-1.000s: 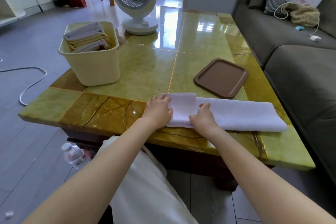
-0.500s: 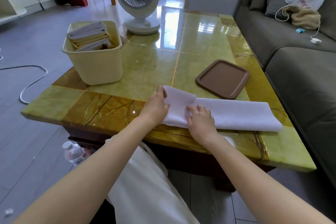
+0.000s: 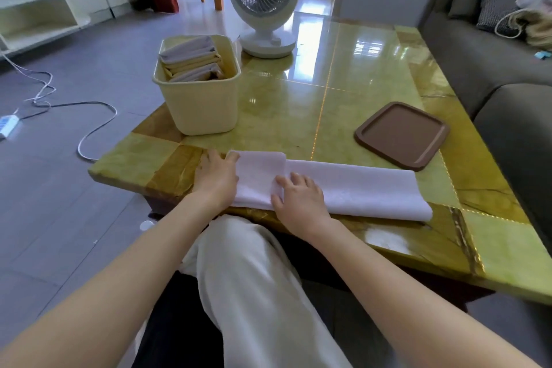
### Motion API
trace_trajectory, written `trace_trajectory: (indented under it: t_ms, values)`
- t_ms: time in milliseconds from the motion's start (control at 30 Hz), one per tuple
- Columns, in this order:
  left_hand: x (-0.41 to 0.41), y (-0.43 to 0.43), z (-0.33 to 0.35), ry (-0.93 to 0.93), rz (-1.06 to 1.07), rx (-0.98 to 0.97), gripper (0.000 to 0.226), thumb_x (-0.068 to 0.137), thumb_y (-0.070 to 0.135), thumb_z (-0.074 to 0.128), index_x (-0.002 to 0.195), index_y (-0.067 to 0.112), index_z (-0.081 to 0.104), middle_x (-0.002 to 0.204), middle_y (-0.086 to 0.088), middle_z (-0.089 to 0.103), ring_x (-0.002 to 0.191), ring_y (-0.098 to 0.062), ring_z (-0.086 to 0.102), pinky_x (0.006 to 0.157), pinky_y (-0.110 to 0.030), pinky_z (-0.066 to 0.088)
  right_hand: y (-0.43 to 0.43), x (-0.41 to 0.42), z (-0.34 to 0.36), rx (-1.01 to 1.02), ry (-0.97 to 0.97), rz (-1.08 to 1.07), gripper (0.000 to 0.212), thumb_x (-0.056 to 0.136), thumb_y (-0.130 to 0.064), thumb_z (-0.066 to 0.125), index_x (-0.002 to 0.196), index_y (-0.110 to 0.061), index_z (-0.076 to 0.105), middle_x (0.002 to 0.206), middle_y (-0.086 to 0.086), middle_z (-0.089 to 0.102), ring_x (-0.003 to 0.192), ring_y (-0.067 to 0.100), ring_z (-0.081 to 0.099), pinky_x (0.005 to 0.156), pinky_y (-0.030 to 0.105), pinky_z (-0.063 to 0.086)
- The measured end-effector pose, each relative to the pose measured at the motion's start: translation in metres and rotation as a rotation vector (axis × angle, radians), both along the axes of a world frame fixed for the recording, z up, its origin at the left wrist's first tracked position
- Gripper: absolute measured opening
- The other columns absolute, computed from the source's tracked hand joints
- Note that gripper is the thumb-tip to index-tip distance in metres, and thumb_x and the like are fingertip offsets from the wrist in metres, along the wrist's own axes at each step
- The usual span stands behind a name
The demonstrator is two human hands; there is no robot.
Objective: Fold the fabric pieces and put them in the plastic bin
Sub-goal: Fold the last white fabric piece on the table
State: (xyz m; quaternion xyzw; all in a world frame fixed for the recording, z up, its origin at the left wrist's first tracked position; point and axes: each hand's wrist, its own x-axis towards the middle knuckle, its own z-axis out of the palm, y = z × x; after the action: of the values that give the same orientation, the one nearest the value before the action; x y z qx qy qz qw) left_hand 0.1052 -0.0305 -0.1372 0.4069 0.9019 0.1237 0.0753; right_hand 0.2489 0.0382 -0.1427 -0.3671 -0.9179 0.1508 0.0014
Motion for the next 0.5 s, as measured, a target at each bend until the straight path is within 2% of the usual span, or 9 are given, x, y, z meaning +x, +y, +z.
trace_trajectory:
  t_ms: [67, 200, 333, 500]
  values:
    - [0.008, 0.002, 0.006, 0.095, -0.059, 0.093, 0.045, 0.091, 0.001, 0.045, 0.134, 0.015, 0.042, 0.124, -0.016, 0.039, 0.113, -0.032, 0.041, 0.091, -0.037, 0.04, 0.002, 0.0, 0.002, -0.006, 0.009, 0.017, 0.043, 0.098, -0.032, 0.036, 0.137, -0.016, 0.037, 0.142, 0.01, 0.037, 0.131, 0.03, 0.031, 0.11, 0.042, 0.026]
    - [0.04, 0.023, 0.016, -0.01, -0.24, 0.228, 0.033, 0.089, 0.0, 0.045, 0.119, 0.012, 0.055, 0.119, -0.01, 0.047, 0.108, -0.028, 0.051, 0.088, -0.037, 0.044, 0.016, 0.014, 0.007, -0.086, 0.093, 0.044, 0.04, 0.098, -0.03, 0.039, 0.134, -0.014, 0.045, 0.141, 0.004, 0.044, 0.128, 0.025, 0.041, 0.105, 0.037, 0.034]
    - [0.077, 0.052, 0.01, -0.098, -0.388, 0.203, 0.03, 0.091, 0.006, 0.046, 0.118, 0.014, 0.056, 0.123, -0.007, 0.047, 0.118, -0.024, 0.045, 0.092, -0.033, 0.04, 0.047, 0.049, 0.01, -0.086, 0.051, 0.03, 0.036, 0.097, -0.031, 0.042, 0.127, -0.015, 0.052, 0.135, 0.003, 0.049, 0.123, 0.024, 0.047, 0.101, 0.037, 0.039]
    - [0.109, 0.083, 0.002, -0.044, -0.545, 0.013, 0.033, 0.096, 0.014, 0.041, 0.127, 0.016, 0.052, 0.144, -0.004, 0.034, 0.133, -0.025, 0.03, 0.102, -0.037, 0.032, 0.093, 0.101, 0.02, -0.146, -0.06, -0.08, 0.054, 0.094, -0.039, 0.049, 0.142, -0.017, 0.037, 0.153, 0.0, 0.028, 0.138, 0.019, 0.032, 0.113, 0.034, 0.028]
